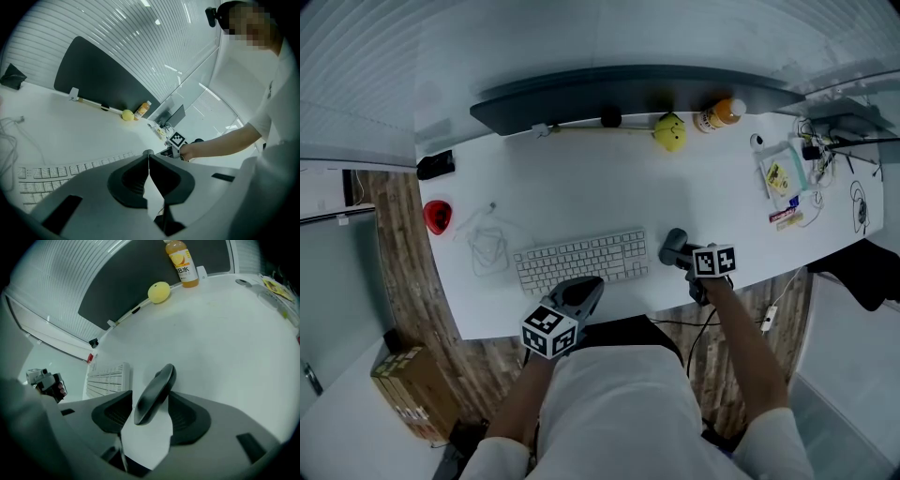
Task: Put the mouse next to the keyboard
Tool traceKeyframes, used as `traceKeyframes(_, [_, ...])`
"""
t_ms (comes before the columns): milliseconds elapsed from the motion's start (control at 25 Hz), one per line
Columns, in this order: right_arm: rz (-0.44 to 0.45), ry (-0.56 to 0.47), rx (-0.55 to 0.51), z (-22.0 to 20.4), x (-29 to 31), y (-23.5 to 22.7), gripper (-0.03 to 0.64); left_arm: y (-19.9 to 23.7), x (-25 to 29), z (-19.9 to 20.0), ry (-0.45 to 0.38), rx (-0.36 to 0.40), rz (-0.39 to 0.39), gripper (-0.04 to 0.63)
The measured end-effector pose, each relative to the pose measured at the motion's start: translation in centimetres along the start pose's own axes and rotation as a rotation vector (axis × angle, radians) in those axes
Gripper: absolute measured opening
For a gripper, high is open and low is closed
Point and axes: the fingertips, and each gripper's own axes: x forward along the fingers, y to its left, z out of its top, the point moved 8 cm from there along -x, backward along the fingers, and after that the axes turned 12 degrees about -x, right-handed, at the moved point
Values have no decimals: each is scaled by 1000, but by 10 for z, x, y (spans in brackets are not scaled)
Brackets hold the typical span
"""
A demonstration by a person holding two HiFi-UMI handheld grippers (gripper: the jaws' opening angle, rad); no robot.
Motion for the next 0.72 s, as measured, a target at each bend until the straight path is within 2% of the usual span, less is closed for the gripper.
traceKeyframes(360, [-71,-41,24,1,-14,-9,256,-4,-2,4,-4,20,-13,21])
traceKeyframes(720, [-57,-91,-23,2,-29,5,252,-15,-4,3,-29,47,-5,21])
